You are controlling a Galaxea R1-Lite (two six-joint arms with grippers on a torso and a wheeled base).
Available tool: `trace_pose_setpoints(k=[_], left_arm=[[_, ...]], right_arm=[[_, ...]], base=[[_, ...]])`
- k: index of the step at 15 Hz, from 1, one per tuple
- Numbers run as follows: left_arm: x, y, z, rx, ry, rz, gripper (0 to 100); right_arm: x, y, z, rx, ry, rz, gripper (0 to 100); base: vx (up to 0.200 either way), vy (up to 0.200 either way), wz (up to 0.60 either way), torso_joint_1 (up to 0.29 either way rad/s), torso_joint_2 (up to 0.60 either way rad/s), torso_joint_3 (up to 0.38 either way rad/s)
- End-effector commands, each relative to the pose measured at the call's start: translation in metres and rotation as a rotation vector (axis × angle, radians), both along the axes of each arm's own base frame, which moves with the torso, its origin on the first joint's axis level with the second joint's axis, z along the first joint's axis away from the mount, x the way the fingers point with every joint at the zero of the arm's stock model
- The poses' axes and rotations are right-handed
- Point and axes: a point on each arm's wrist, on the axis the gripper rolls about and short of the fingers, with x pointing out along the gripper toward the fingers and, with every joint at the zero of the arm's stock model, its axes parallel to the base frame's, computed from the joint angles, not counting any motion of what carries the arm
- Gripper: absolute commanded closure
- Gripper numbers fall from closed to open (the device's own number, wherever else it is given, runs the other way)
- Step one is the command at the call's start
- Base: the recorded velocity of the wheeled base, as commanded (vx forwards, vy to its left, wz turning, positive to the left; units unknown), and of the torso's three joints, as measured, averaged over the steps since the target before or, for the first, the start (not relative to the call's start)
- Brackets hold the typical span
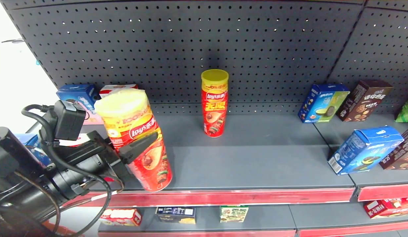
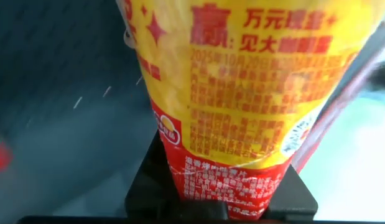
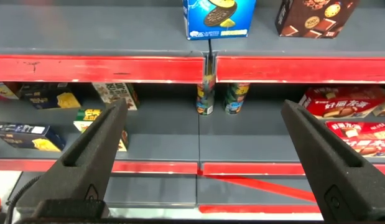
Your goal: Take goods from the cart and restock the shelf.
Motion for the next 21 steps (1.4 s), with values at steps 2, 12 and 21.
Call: trace_pose_setpoints(k=[2,12,21], left_arm=[[-0.033,0.022,0.011,0.04,0.068,0.175,100],[-0.026,0.02,0.003,0.11,0.095,0.192,100],[-0.027,0.02,0.002,0.108,0.095,0.19,100]], right_arm=[[0.0,0.0,0.0,0.0,0.001,0.0,0],[0.0,0.0,0.0,-0.002,0.001,0.003,0],[0.031,0.004,0.109,-0.033,0.041,0.235,0]], base=[[0.0,0.0,0.0,0.0,0.0,0.0],[0.0,0.0,0.0,0.0,0.0,0.0],[0.0,0.0,0.0,0.0,0.0,0.0]])
